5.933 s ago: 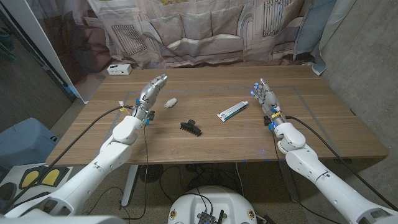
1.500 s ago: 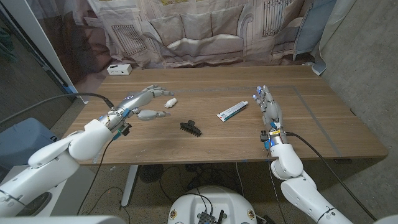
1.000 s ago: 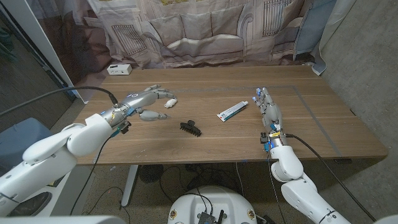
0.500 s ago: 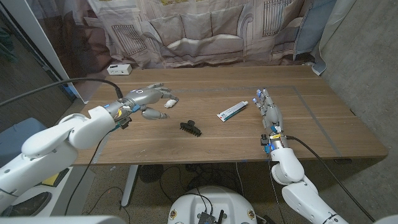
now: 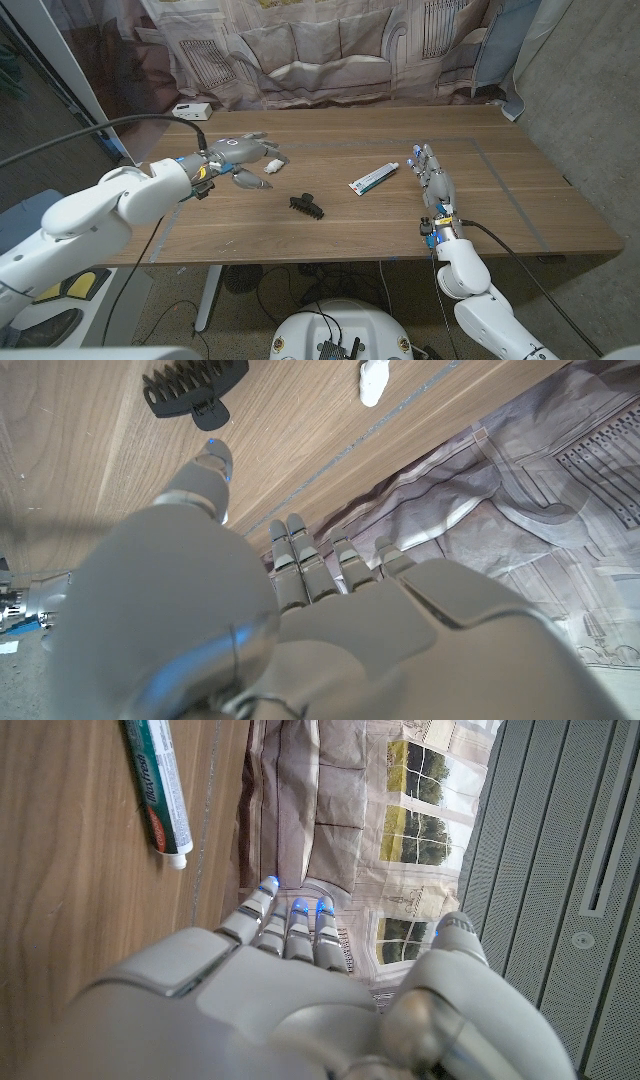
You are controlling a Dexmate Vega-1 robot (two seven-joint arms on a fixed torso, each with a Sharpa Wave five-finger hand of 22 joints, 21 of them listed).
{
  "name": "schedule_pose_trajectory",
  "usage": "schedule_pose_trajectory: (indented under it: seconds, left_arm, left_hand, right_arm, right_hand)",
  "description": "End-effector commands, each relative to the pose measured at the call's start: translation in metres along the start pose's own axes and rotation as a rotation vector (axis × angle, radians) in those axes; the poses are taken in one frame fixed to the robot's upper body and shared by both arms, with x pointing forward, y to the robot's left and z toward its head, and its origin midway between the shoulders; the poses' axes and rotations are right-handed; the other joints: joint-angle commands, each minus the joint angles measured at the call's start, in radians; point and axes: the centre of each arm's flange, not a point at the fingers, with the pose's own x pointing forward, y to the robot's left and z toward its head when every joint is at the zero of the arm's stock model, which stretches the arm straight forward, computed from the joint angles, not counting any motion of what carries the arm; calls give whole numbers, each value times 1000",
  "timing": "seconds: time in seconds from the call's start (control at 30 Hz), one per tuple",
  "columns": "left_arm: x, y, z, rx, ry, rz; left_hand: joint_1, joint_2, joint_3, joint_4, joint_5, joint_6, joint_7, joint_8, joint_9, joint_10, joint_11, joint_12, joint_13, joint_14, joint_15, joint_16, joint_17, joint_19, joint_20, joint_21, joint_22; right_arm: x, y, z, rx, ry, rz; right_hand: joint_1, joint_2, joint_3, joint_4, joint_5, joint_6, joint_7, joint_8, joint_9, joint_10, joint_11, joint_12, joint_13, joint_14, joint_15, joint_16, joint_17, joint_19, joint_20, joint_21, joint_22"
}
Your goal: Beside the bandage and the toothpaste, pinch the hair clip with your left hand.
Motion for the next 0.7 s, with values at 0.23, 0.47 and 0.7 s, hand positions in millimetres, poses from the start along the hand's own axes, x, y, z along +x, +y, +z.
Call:
schedule_pose_trajectory:
  seconds: [0.23,0.47,0.7]
  left_arm:
    - [25,11,4,53,-33,-105]
    - [34,11,7,98,-51,-151]
    - [43,7,10,130,-76,-199]
  left_hand:
    - [13,5,-3,7,0,9,5,-1,3,8,0,-2,4,-6,-46,-1,3,-8,13,-4,1]
    - [16,9,-7,10,-1,-28,8,-15,3,-27,0,-17,5,-23,-33,-5,3,-16,32,-5,2]
    - [4,10,-17,17,-2,-44,18,-17,4,-37,7,-16,12,-56,-21,-9,4,-37,44,-8,2]
  right_arm:
    - [-2,-1,-3,8,2,-8]
    - [0,-1,-2,9,0,-15]
    - [1,-1,-2,7,0,-15]
  right_hand:
    - [4,-1,3,-4,-2,8,-1,3,3,11,0,3,1,6,4,4,2,3,6,2,2]
    - [3,-1,3,-5,-2,9,-1,3,3,12,-1,2,1,5,4,4,2,3,7,2,2]
    - [3,-1,3,-5,-2,8,-2,2,3,12,-2,2,1,6,8,4,2,2,9,2,2]
